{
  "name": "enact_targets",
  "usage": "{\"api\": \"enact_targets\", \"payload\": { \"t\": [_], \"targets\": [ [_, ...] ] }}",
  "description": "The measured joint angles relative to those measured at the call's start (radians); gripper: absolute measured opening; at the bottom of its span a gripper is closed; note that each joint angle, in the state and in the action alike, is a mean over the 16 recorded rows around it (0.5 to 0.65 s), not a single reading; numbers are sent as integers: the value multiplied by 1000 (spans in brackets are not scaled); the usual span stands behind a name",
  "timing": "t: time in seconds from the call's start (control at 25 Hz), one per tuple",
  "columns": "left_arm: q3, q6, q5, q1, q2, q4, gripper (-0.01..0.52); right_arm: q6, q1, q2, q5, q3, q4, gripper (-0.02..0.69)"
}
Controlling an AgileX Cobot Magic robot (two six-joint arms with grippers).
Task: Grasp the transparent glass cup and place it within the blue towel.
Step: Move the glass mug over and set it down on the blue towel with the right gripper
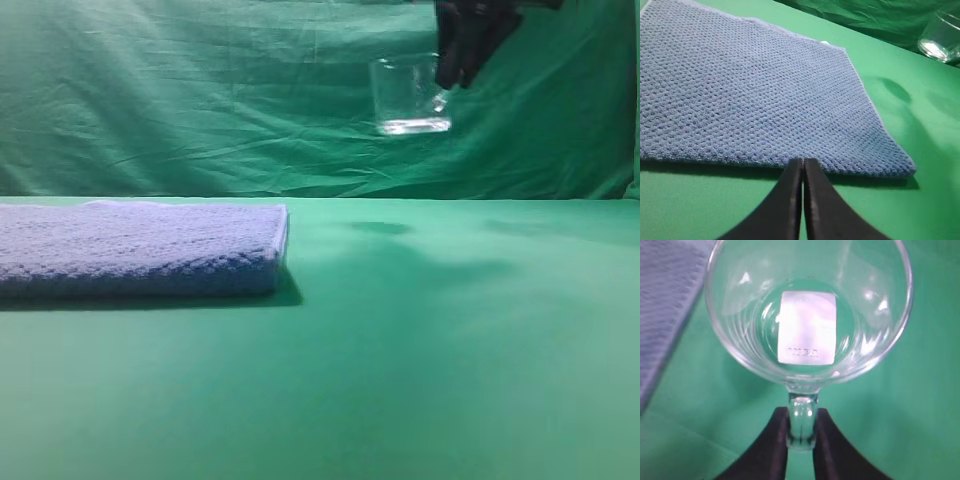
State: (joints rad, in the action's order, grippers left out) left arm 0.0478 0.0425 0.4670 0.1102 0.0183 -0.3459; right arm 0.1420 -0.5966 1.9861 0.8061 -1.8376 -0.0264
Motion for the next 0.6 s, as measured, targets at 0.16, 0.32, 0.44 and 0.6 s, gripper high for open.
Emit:
{"api": "enact_targets", "payload": {
  "t": [0.16,0.32,0.44,0.6],
  "targets": [
    [0,0,0,0,0,0,0,10,-103,59,-34,-42,-20,107],
    [0,0,0,0,0,0,0,24,-186,136,-67,-67,-40,107],
    [0,0,0,0,0,0,0,35,-231,193,-83,-77,-50,107],
    [0,0,0,0,0,0,0,49,-269,252,-100,-86,-58,107]
  ]
}}
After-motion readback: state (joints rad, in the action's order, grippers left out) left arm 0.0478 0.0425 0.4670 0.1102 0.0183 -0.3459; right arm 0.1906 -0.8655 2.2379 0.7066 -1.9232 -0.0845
